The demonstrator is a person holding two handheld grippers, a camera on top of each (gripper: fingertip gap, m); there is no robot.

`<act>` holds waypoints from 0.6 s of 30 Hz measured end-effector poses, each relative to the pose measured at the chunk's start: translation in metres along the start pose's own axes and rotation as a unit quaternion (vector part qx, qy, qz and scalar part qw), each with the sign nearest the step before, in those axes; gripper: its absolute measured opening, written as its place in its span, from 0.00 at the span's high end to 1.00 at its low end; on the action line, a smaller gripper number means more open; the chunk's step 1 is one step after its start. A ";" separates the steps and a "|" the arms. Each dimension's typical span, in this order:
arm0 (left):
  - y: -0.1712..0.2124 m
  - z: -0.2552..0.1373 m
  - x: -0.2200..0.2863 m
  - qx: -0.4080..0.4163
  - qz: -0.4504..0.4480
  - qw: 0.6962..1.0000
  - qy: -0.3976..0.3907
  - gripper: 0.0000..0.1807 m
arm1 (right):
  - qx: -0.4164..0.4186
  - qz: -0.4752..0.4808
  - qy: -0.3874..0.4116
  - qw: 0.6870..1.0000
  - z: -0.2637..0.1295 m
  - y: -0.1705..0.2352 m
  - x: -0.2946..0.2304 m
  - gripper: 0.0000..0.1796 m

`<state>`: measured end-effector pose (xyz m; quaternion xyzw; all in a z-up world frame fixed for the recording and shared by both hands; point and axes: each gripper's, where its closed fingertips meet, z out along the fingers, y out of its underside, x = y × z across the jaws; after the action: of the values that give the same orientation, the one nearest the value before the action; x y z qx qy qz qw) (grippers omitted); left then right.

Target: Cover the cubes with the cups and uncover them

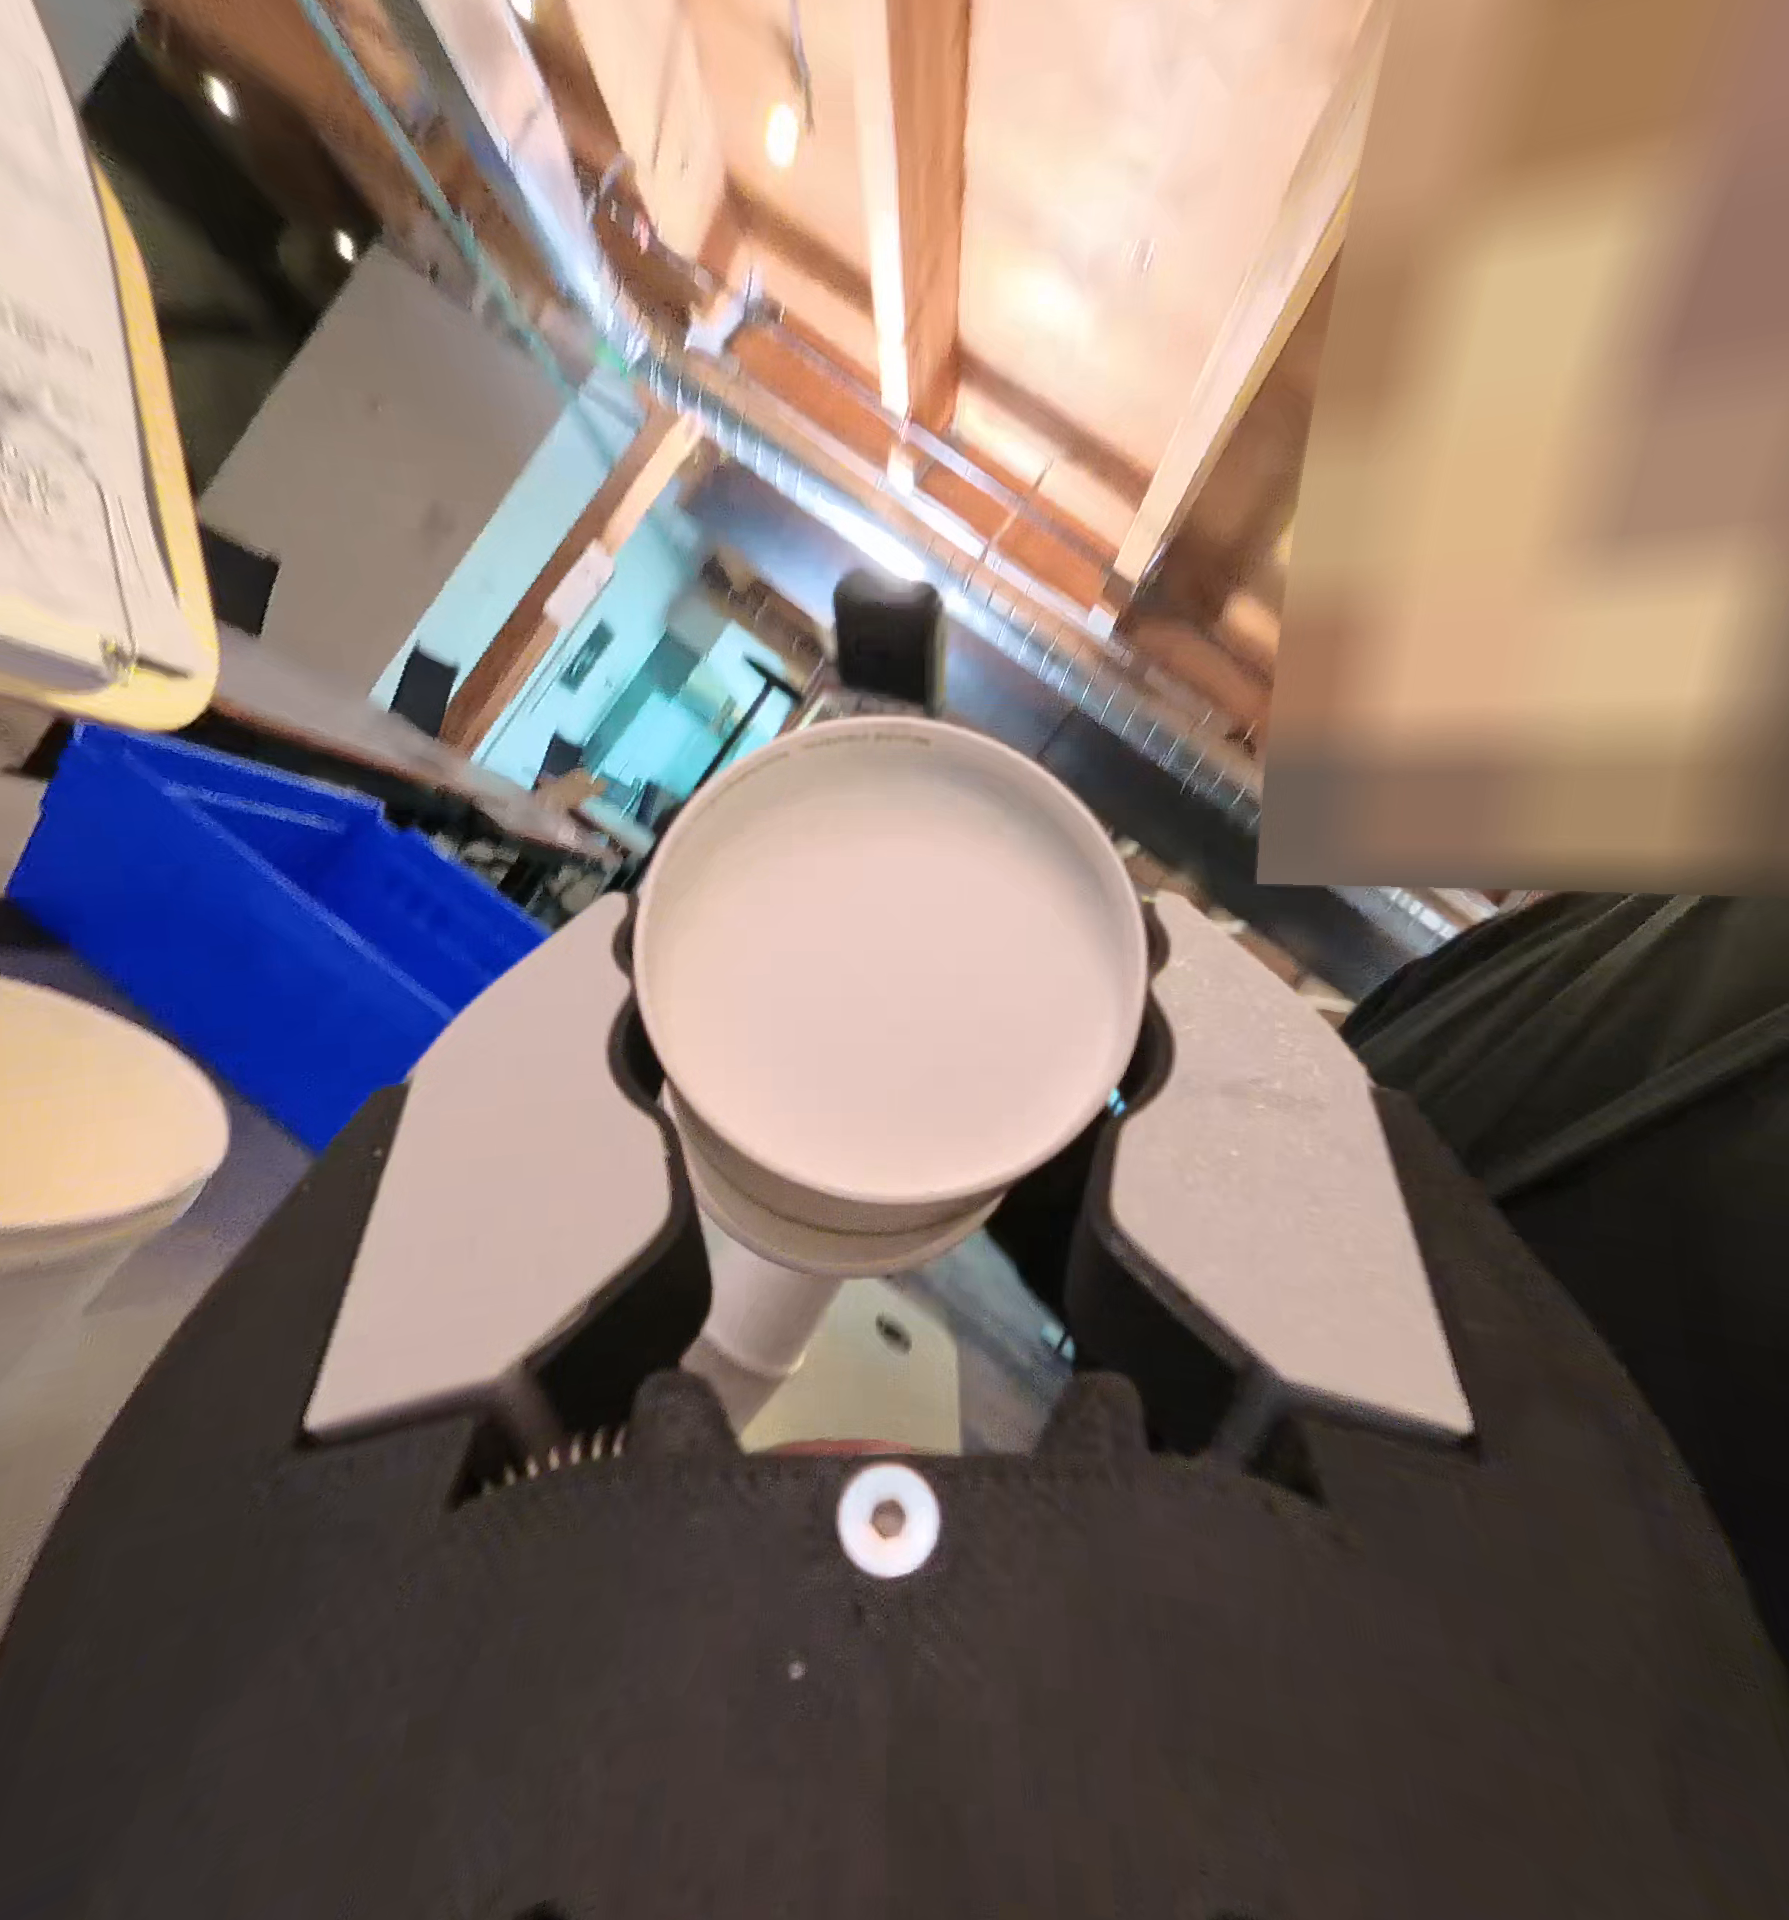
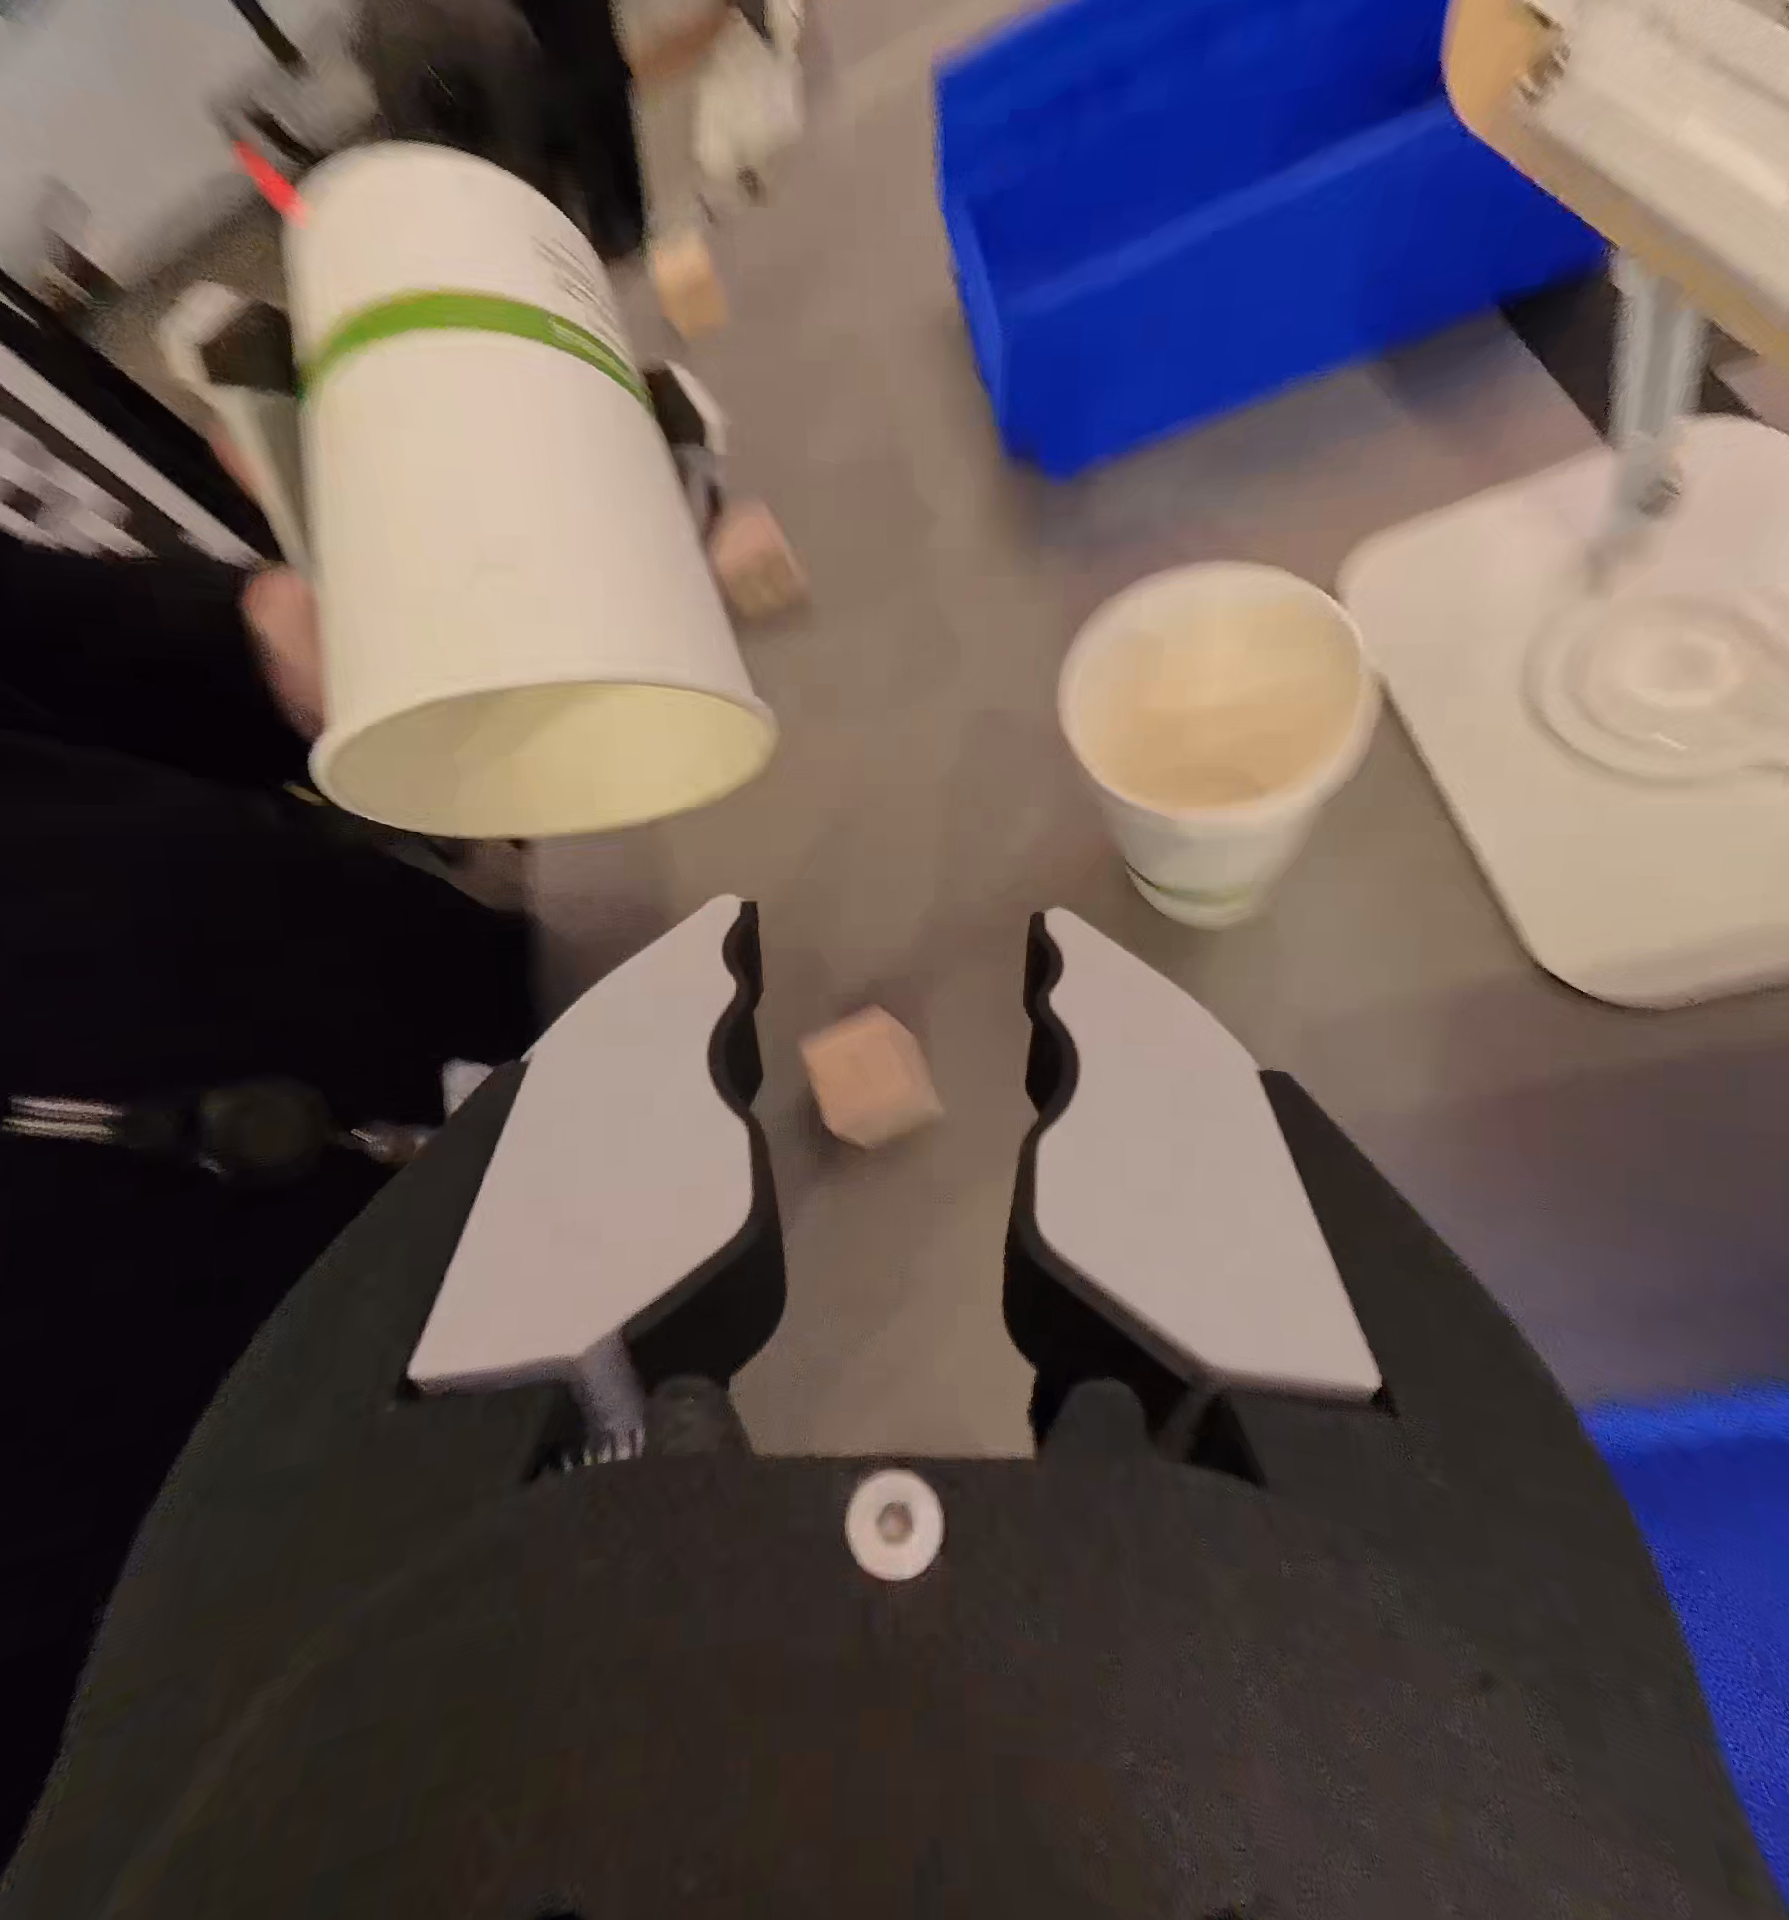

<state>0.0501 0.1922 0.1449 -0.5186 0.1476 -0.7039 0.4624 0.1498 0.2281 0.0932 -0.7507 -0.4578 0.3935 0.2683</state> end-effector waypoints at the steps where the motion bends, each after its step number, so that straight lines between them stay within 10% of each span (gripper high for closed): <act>1: -0.006 -0.001 0.005 0.019 -0.005 1.000 0.012 0.52 | 0.029 0.015 -0.037 0.999 0.006 -0.007 -0.010 0.73; 11: -0.014 0.001 0.021 0.107 -0.029 0.992 0.065 0.51 | 0.183 0.116 -0.253 0.943 0.065 -0.045 -0.062 0.98; 18: -0.022 -0.023 0.011 0.071 0.040 0.997 -0.012 0.50 | 0.130 0.082 -0.177 0.972 0.041 -0.053 -0.030 1.00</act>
<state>0.0191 0.1886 0.1575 -0.4864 0.1122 -0.6872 0.5278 0.0823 0.2265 0.1216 -0.6629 -0.3800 0.5969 0.2448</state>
